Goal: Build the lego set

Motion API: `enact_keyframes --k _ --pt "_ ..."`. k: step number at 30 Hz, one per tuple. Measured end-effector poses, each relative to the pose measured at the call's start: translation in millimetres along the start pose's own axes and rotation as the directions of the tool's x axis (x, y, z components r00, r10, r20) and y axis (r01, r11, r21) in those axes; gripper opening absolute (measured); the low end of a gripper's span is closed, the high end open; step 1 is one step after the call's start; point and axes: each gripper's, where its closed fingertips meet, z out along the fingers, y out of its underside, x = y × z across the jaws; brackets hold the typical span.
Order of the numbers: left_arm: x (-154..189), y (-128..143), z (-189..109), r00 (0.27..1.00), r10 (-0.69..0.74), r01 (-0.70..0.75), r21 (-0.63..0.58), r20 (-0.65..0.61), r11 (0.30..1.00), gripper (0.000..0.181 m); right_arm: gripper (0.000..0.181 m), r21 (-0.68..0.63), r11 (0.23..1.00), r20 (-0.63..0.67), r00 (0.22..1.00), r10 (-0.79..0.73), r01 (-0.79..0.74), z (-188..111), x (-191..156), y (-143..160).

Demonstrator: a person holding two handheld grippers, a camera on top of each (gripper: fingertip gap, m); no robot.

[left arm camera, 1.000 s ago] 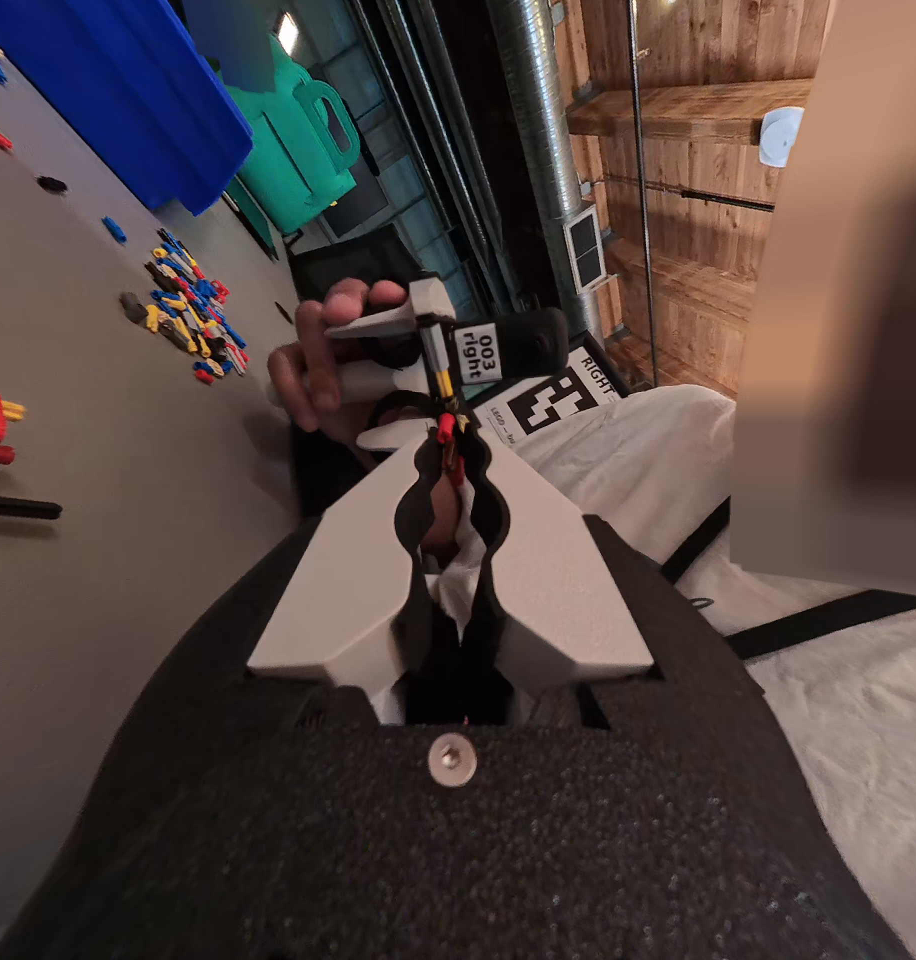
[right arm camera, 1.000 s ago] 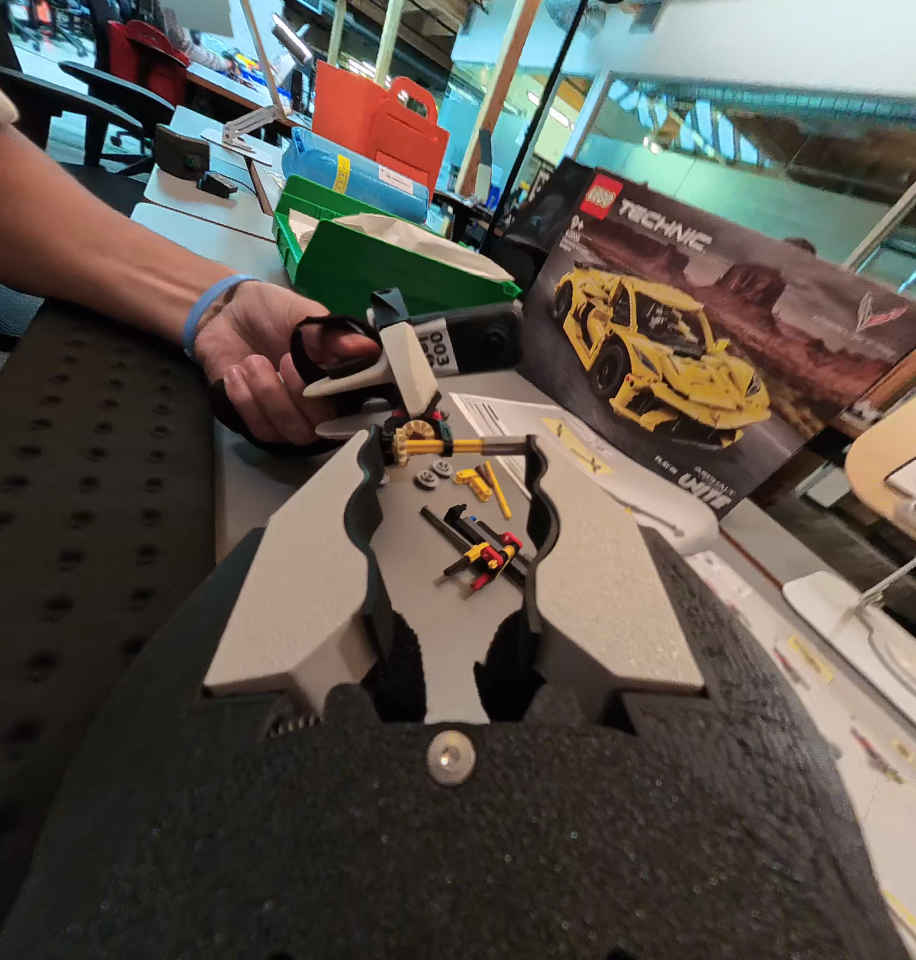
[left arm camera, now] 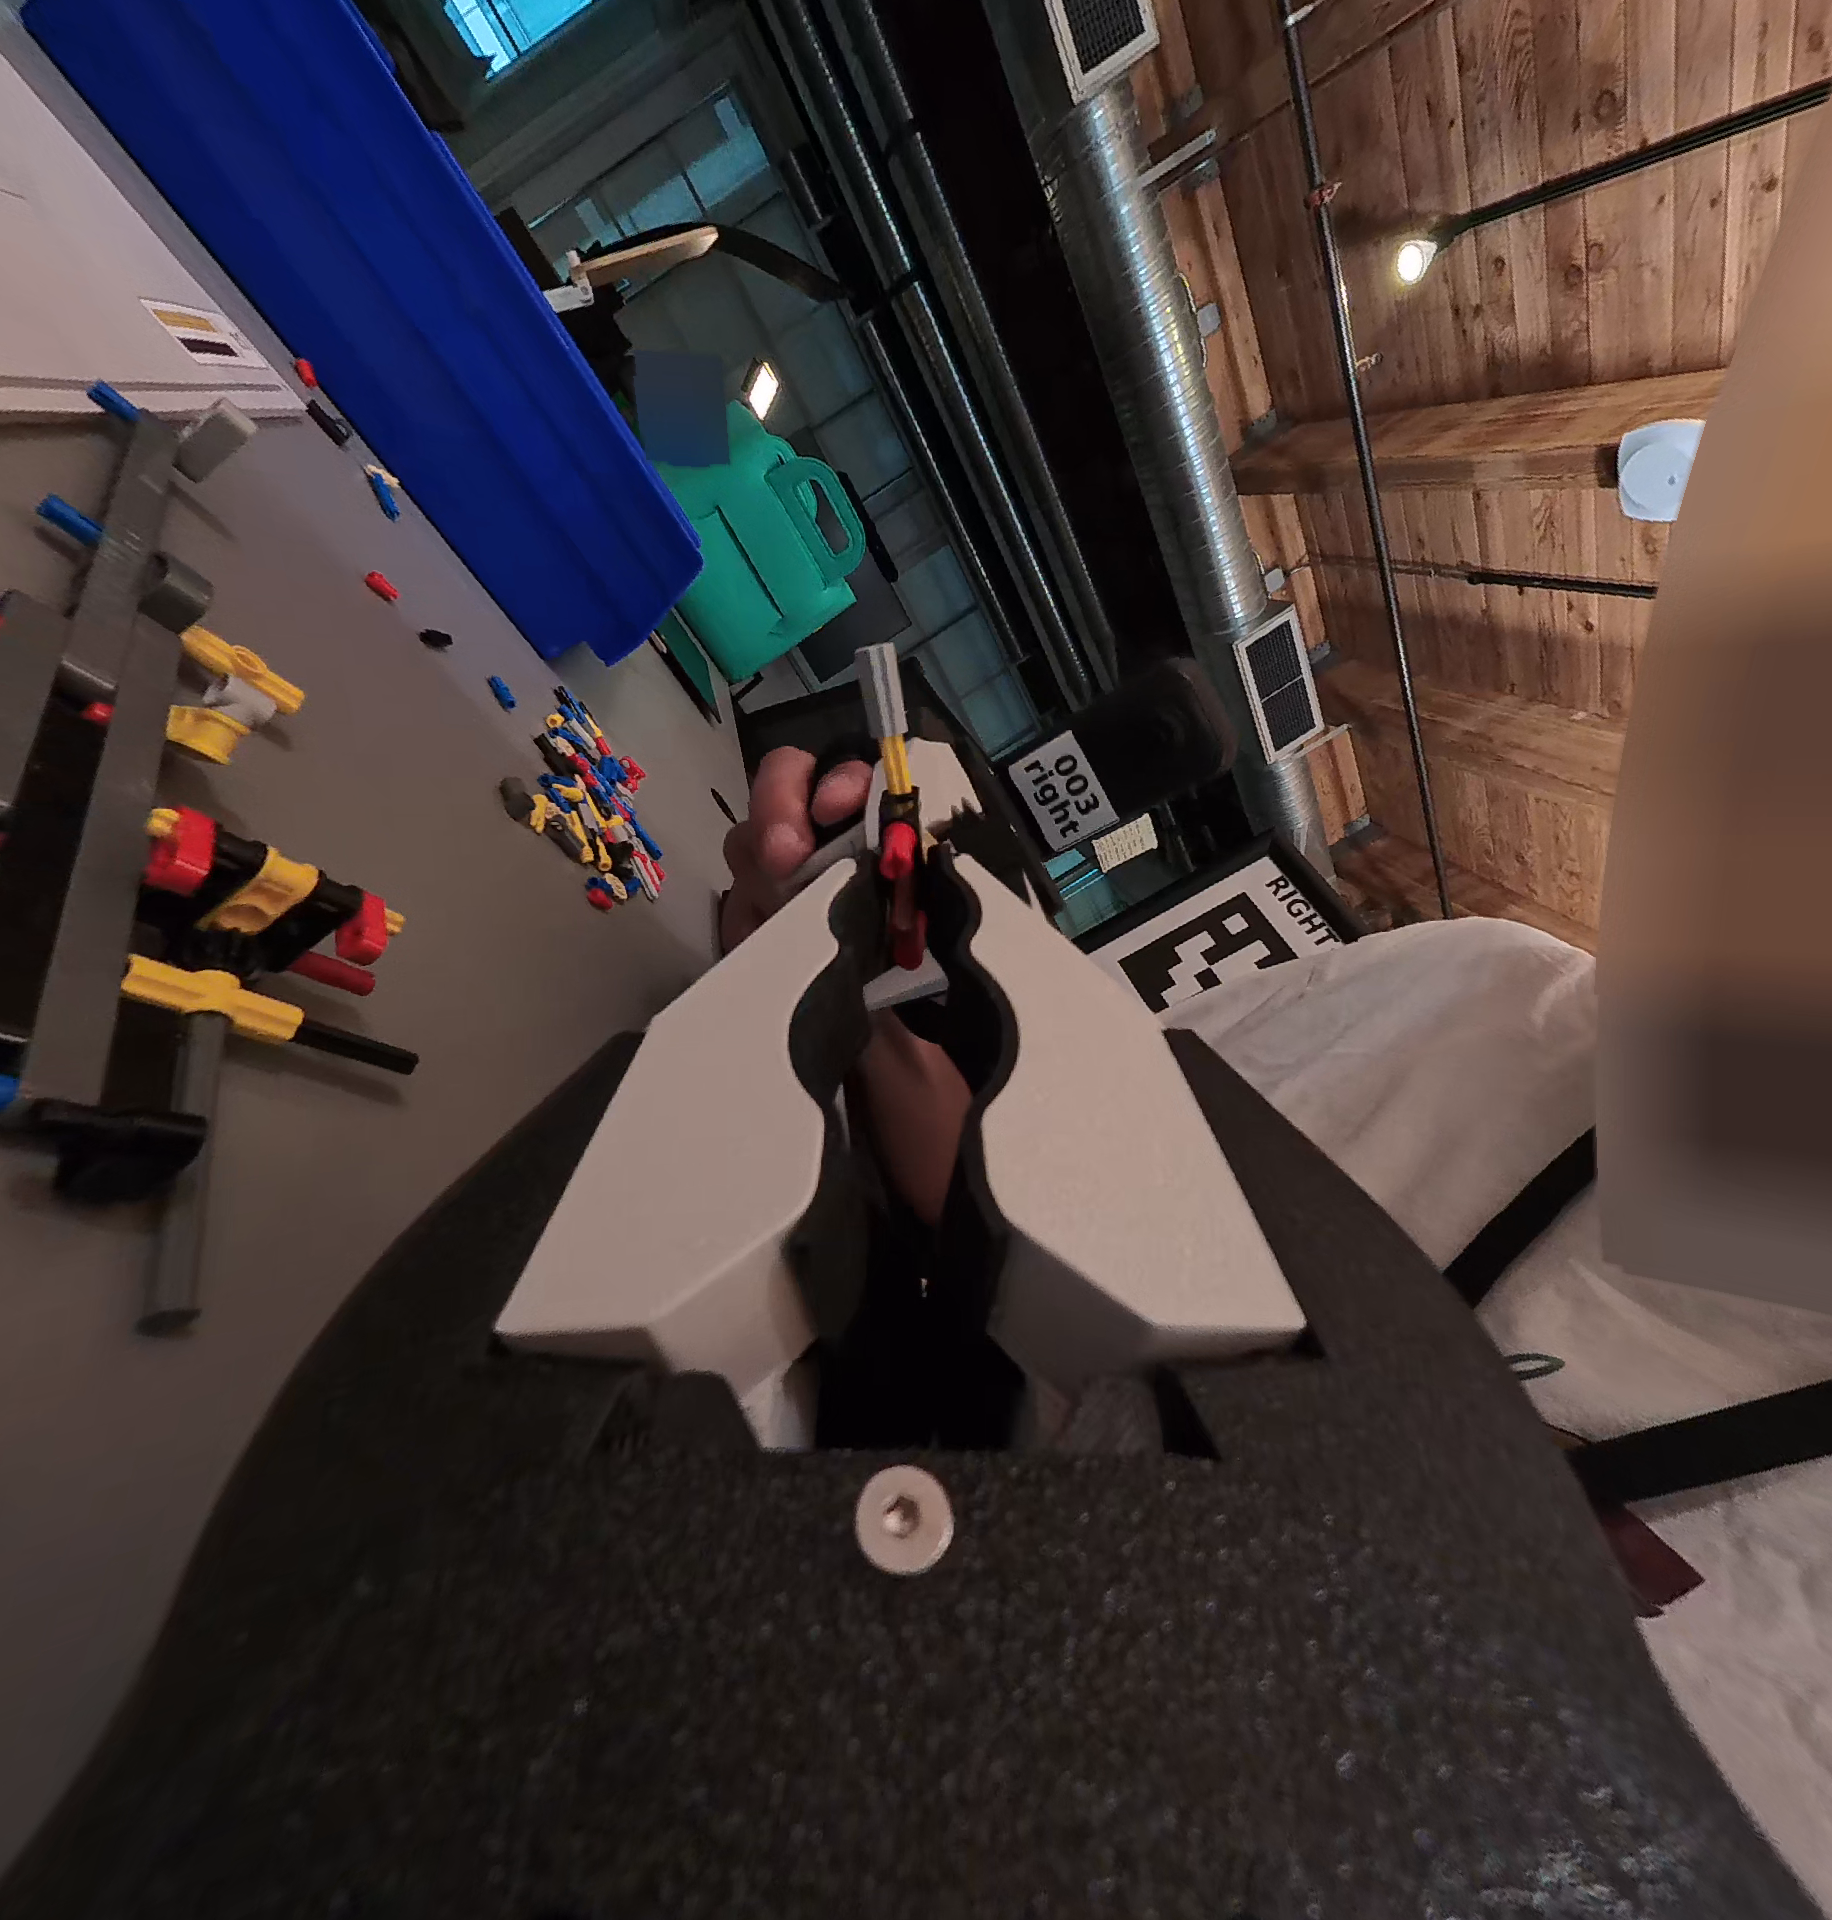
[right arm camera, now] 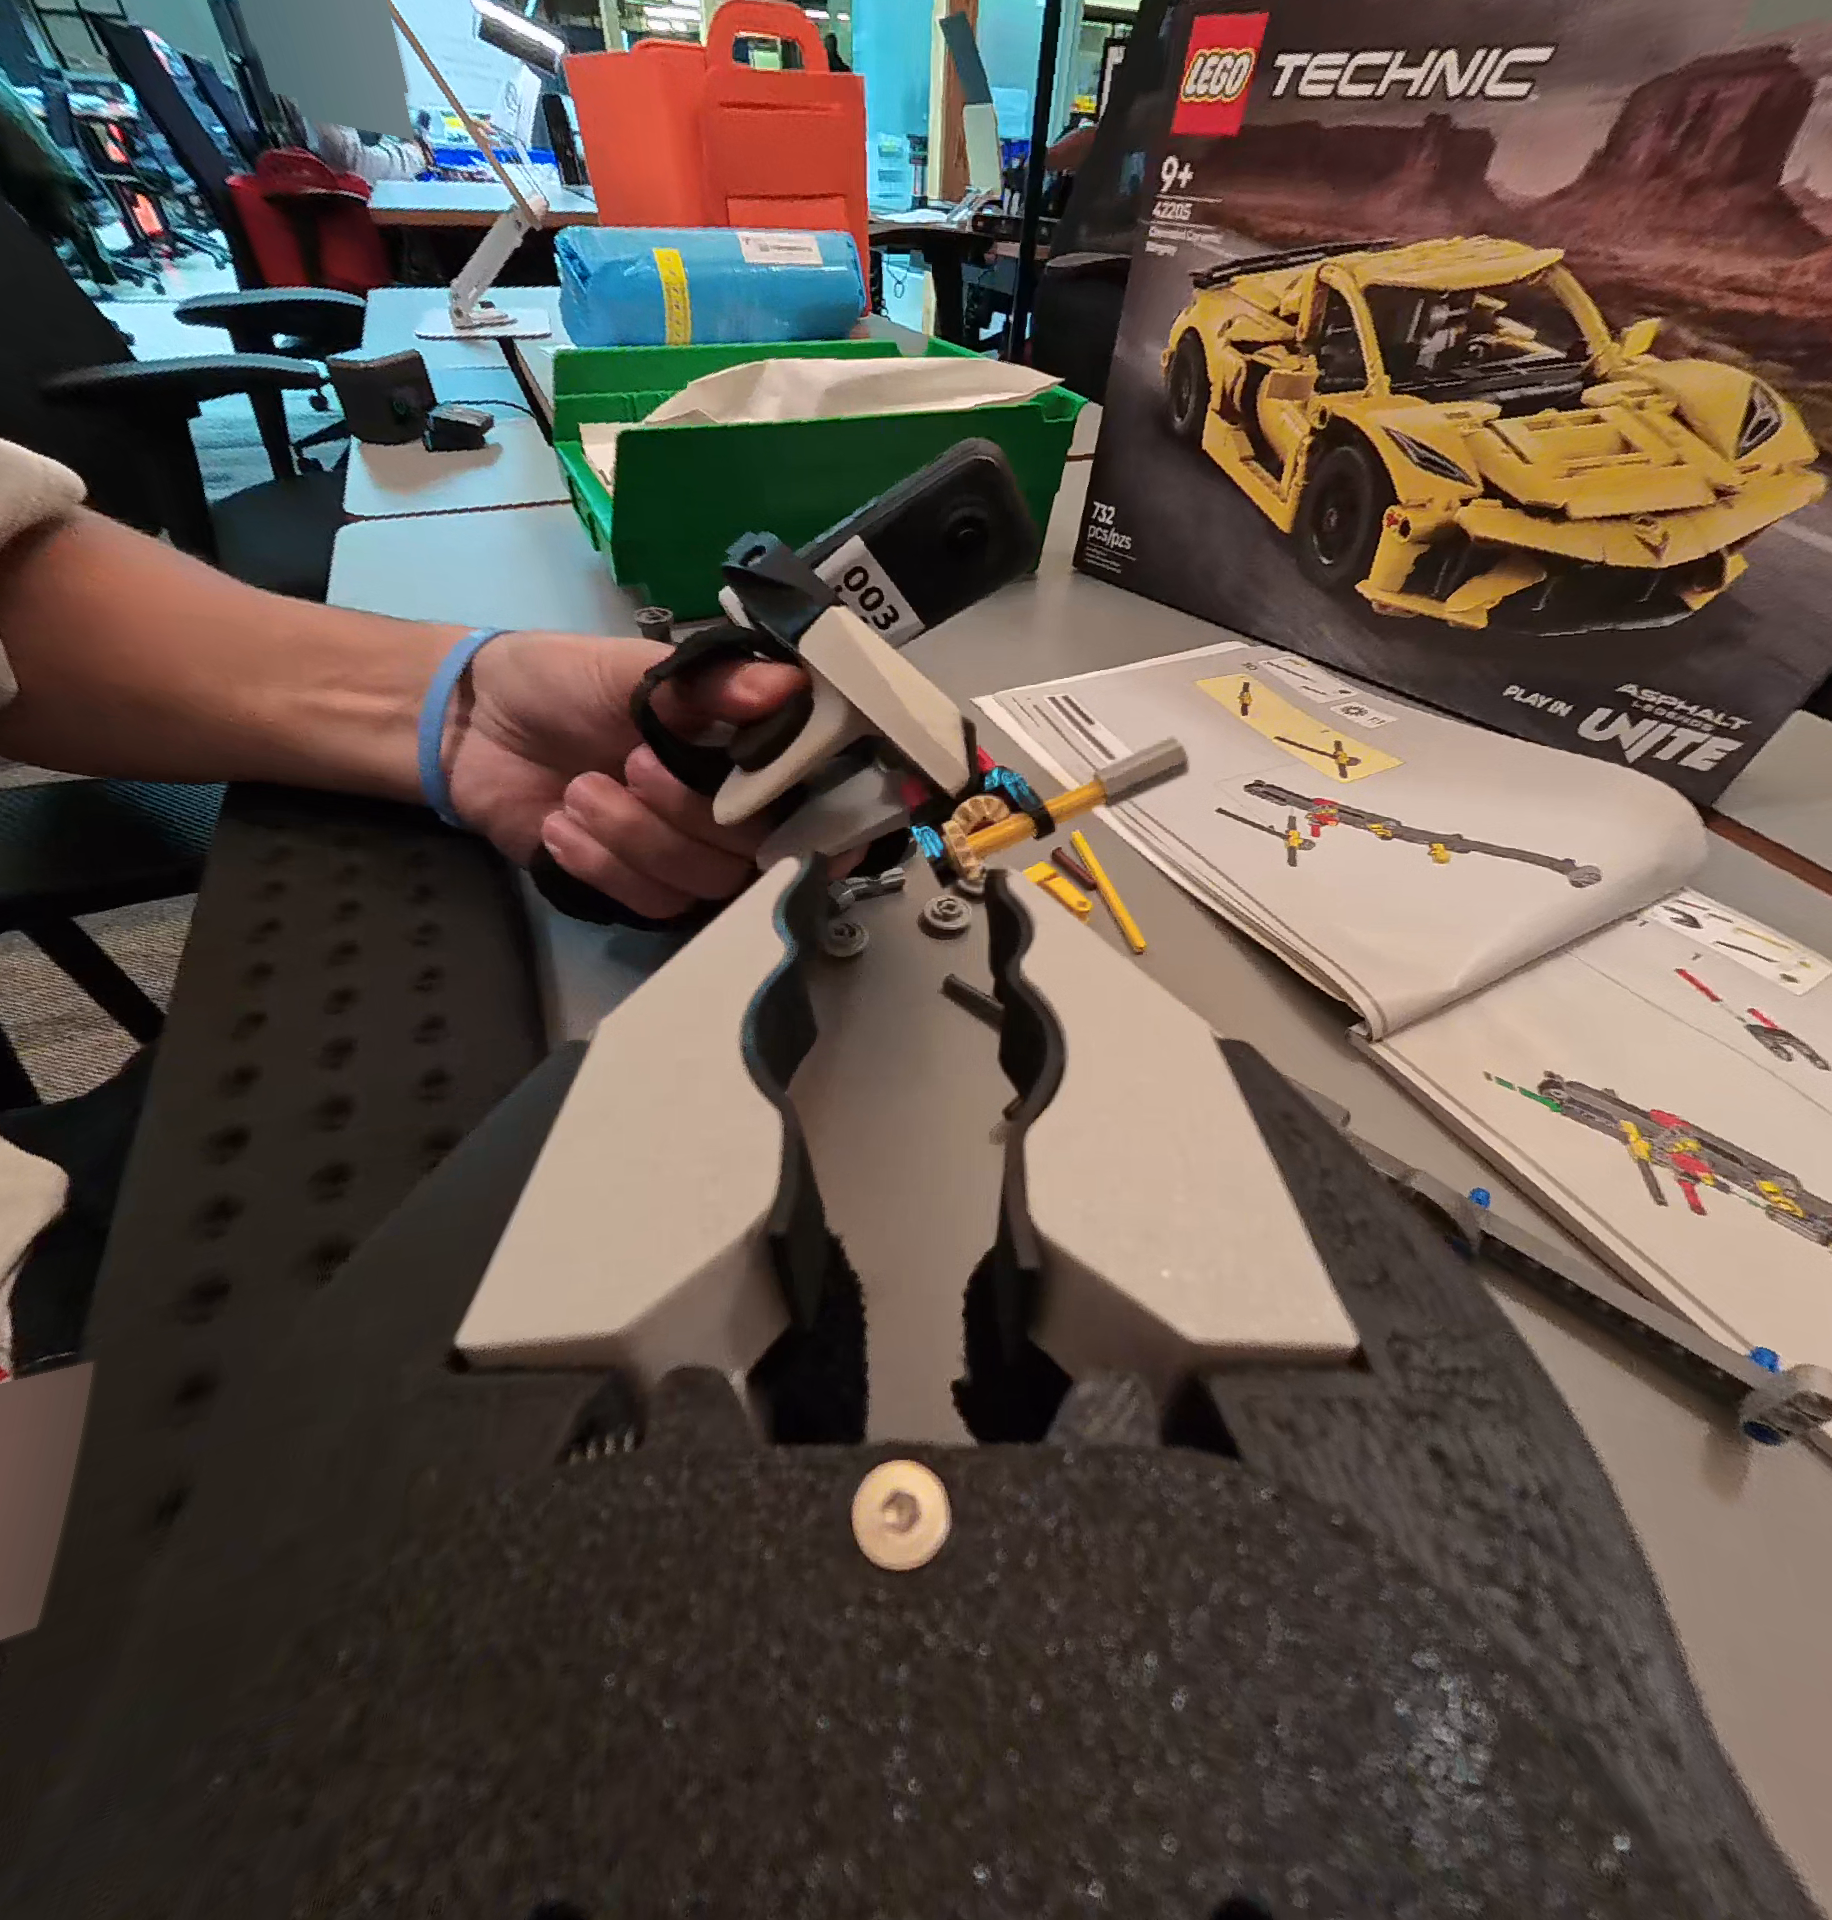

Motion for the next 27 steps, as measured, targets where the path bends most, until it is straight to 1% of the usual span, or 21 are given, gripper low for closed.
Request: enact_keyframes --k 4,6,7,8,10,12,14,15,20,23,27 --pt "0 -1 -1 1.000 -0.002 0.002 0.002 0.004 1.000 0.005 0.030 -0.005 1.000 -0.008 1.000 -0.015 0.015 -1 2 0" --pt "-1 1 -1 1.000 0.005 -0.004 -0.009 0.011 1.000 0.005 0.030 -0.024 0.998 -0.047 0.997 -0.067 0.066 -3 8 0" --pt "-2 1 -1 1.000 0.007 -0.007 -0.011 0.016 1.000 0.005 0.027 -0.030 0.994 -0.069 0.992 -0.103 0.101 -5 10 -2" --pt "-2 2 -1 1.000 0.010 -0.010 -0.012 0.022 1.000 0.005 0.022 -0.029 0.989 -0.074 0.986 -0.147 0.145 -7 8 -6" --pt "-2 2 0 1.000 0.008 -0.008 -0.013 0.020 1.000 0.005 0.017 0.001 0.977 -0.072 0.974 -0.214 0.215 -11 0 -16" --pt "-2 2 -1 1.000 0.006 -0.006 -0.013 0.021 1.000 0.005 0.015 -0.026 0.967 -0.078 0.964 -0.254 0.253 -9 -3 -16" --pt "-2 2 0 1.000 0.008 -0.008 -0.015 0.020 1.000 0.005 0.021 -0.084 0.960 -0.070 0.959 -0.273 0.267 -4 -3 -6" --pt "-2 3 0 1.000 0.009 -0.009 -0.019 0.020 1.000 0.005 0.023 -0.089 0.959 -0.081 0.958 -0.276 0.269 -2 -2 -5" --pt "-2 3 0 1.000 0.010 -0.009 -0.019 0.023 1.000 0.005 0.022 -0.099 0.957 -0.080 0.956 -0.281 0.273 0 -3 -2" --pt "-2 3 0 1.000 0.012 -0.012 -0.021 0.025 1.000 0.005 0.015 -0.088 0.942 -0.118 0.936 -0.333 0.324 -3 -2 -9" --pt "-3 5 1 1.000 0.008 -0.008 -0.028 0.027 1.000 0.005 0.020 -0.114 0.948 -0.091 0.947 -0.309 0.298 1 -3 0"
